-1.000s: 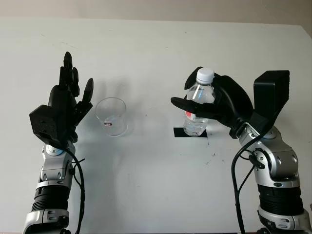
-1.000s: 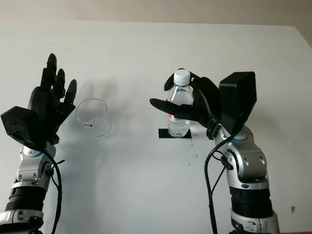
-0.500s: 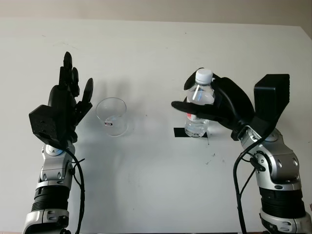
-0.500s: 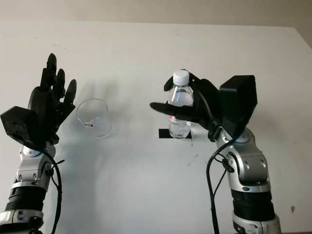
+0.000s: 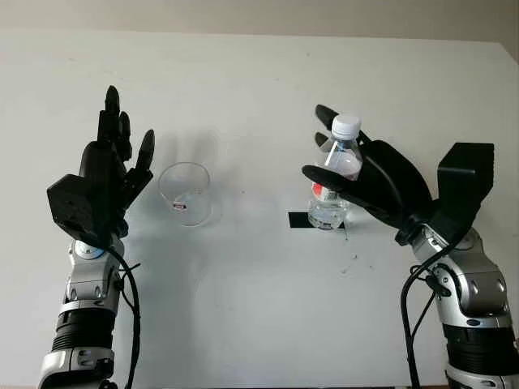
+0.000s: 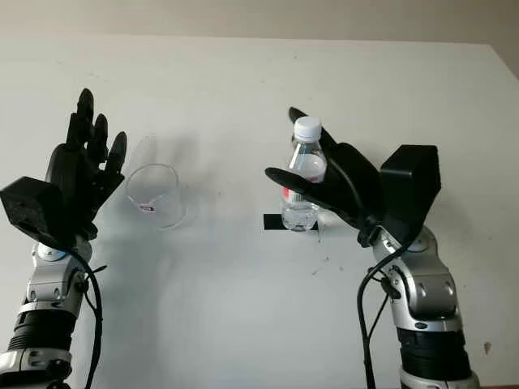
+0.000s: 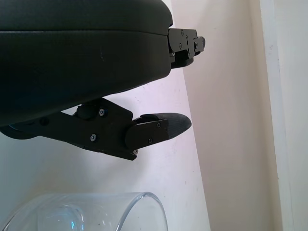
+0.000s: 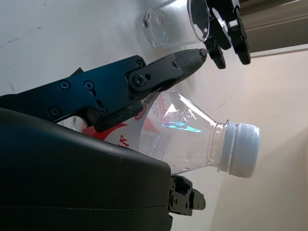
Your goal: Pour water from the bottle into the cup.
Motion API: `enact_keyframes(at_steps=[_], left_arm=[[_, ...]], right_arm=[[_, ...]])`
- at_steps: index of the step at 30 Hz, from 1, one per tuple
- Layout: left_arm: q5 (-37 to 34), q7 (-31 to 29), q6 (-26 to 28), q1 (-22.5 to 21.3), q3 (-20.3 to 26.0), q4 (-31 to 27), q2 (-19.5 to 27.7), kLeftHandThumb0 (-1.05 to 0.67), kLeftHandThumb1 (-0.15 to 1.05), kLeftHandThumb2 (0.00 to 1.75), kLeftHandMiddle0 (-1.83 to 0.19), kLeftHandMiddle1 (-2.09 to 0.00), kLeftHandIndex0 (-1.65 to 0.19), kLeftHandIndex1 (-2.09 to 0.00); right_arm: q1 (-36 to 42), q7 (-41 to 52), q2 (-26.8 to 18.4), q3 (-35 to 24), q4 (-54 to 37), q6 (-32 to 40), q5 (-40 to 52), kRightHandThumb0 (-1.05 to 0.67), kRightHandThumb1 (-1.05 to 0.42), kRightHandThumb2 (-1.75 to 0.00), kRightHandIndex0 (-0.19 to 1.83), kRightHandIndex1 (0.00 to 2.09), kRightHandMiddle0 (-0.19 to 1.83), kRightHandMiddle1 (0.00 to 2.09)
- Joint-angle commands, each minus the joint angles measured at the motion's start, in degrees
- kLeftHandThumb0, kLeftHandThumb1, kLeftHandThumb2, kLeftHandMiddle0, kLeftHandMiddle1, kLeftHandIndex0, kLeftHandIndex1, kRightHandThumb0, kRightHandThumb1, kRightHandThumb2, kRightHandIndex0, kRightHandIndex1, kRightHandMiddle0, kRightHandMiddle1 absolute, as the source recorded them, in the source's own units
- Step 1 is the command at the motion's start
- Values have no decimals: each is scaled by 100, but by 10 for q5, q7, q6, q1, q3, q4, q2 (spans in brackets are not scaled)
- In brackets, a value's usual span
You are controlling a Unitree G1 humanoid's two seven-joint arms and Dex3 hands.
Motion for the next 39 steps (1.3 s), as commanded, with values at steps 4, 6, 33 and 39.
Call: enact_keyframes(at_steps=[4,6,33,39], left_arm=[[-2,-2,-6,1,3,2,5,-37,105,52,7,-5,9,-5],[1,1,-6,1,2,3,5,-37,105,53,7,-5,9,-5],[-8,-7,-19,-10,5,22,3,-37,105,53,6,-6,9,-6],[-4,-3,-18,-8,5,23,7,-35,105,53,5,-6,8,-6]], right_arm=[[22,-2,6,-8,4,-37,4,-73,-93,-5,-19,0,-19,0],[31,-1,12,-11,12,-70,3,-77,-93,-5,-19,0,-19,0],[101,-69,85,31,115,-366,-92,-91,-95,-5,-19,0,-19,0],[93,-79,87,28,136,-363,-88,-90,-95,-6,-19,0,-19,0]])
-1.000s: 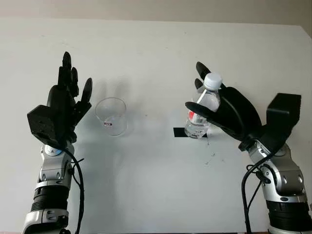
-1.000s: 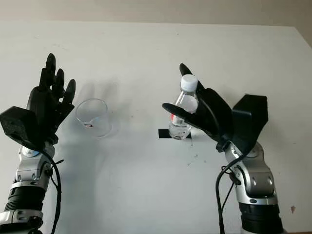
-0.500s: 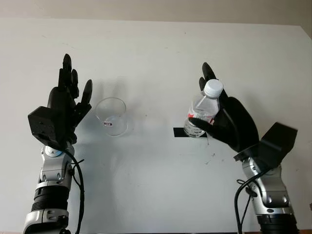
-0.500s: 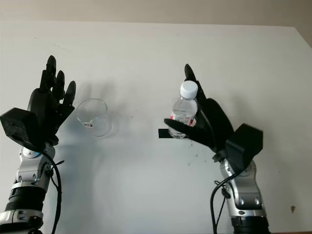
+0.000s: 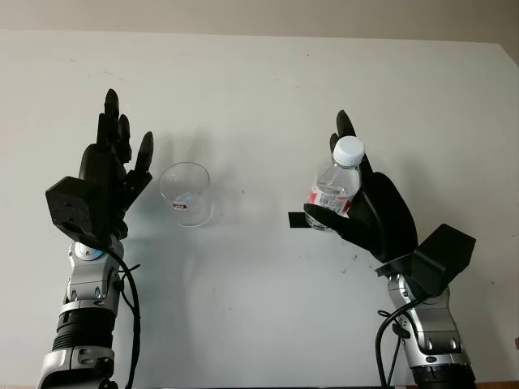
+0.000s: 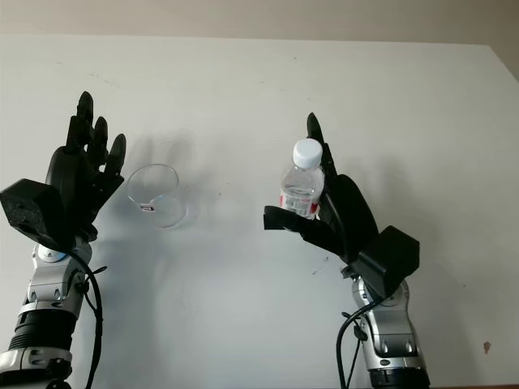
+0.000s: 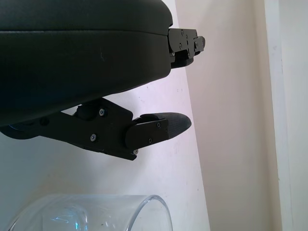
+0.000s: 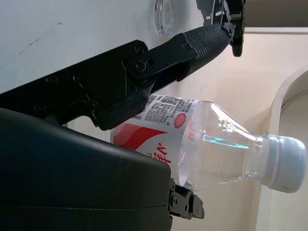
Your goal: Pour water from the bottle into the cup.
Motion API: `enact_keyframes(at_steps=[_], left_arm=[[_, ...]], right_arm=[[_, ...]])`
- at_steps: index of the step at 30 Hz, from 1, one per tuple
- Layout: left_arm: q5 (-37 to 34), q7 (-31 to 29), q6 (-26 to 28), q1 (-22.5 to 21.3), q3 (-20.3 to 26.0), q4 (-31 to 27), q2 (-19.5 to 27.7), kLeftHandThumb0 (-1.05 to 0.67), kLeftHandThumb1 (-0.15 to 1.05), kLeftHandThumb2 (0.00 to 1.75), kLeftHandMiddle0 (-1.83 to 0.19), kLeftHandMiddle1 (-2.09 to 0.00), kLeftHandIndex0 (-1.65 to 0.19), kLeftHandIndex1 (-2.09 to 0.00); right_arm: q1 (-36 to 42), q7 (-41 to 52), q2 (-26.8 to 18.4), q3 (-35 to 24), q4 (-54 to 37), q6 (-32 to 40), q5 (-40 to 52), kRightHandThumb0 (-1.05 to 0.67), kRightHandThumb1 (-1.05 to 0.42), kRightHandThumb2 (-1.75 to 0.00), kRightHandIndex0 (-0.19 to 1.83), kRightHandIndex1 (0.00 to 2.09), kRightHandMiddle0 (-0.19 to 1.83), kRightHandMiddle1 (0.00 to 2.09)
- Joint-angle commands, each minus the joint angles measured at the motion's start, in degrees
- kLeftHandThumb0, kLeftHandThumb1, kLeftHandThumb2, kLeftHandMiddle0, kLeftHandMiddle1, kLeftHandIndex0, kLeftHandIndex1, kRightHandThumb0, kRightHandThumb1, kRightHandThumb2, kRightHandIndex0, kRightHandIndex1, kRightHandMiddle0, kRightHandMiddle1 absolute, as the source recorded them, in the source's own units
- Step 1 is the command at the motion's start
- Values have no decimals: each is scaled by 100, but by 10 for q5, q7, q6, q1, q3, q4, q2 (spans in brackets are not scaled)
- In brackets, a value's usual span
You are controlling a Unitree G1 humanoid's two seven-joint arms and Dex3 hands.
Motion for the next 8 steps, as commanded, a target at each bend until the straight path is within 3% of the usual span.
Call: enact_keyframes(at_steps=[1,8], left_arm=[[2,2,-3,-5,2,-1,8,-35,105,53,5,-6,8,-6],[2,1,-3,-5,1,-1,8,-35,105,52,6,-5,9,-5]], right_arm=[[-3,-4,3,-3,9,3,2,-90,-95,-6,-19,0,-19,0],[-19,-12,1,-13,46,-2,7,-91,-96,-6,-19,0,-19,0]])
